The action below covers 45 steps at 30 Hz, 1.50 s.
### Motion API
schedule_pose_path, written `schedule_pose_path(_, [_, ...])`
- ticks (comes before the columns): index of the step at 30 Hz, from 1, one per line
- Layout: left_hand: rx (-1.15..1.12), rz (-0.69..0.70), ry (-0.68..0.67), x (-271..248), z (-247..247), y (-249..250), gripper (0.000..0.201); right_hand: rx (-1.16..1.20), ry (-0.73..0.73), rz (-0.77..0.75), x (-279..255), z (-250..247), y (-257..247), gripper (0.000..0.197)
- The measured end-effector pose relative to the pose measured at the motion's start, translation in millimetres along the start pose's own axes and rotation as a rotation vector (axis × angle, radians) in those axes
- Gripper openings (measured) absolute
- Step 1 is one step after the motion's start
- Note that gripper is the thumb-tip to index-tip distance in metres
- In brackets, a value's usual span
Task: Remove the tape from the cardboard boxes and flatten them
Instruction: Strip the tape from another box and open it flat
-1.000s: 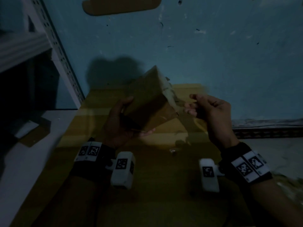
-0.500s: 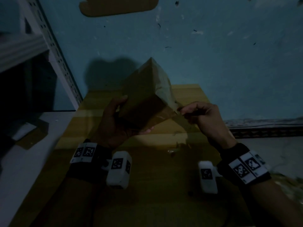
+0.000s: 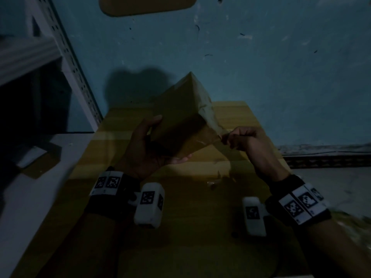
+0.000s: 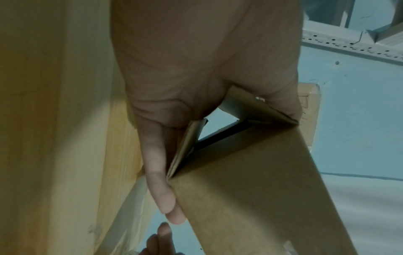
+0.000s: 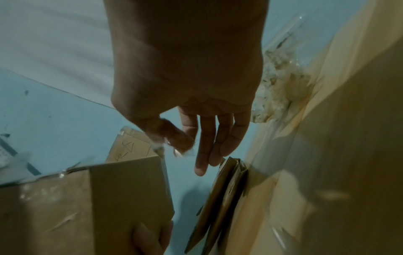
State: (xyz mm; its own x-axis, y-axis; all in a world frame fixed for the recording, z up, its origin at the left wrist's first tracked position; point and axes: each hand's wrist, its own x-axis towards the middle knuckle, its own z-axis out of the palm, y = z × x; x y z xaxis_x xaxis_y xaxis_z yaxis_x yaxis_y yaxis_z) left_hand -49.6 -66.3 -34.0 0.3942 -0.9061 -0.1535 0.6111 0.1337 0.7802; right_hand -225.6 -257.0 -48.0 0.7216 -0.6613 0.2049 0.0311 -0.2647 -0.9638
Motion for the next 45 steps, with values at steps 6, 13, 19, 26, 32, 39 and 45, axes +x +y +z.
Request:
schedule_pose_path(6, [-0.021, -0.026, 0.041, -1.2, 3.3, 0.8, 0.053, 0.078, 0.0, 0.013, 2.7, 2.5, 6.3, 0.036])
schedule_pose_path(13, [-0.031, -0.062, 0.099, -3.5, 9.3, 1.6, 0.062, 0.063, 0.001, 0.009, 3.4, 2.5, 7.0, 0.044])
schedule_pose_path(19, [-0.023, -0.075, 0.095, -1.6, 8.5, 0.7, 0.065, 0.053, -0.009, -0.007, 0.9, 4.1, 2.4, 0.04])
schedule_pose_path(26, [-0.016, -0.066, 0.086, -0.5, 7.6, -0.1, 0.063, 0.014, -0.004, -0.011, -1.1, 4.6, 1.4, 0.025])
schedule_pose_path(32, [-0.009, -0.085, 0.095, -0.1, 6.5, -0.3, 0.072, 0.064, 0.007, -0.006, 2.7, 3.5, 7.7, 0.037])
schedule_pose_path(39, [-0.01, -0.094, 0.084, 0.4, 3.7, 0.7, 0.073, 0.053, 0.037, 0.04, 1.5, 7.4, 9.3, 0.036])
schedule_pose_path(45, [0.028, -0.085, 0.093, 1.3, 2.7, -0.9, 0.075, -0.176, 0.187, 0.046, -5.1, 8.3, 6.1, 0.034])
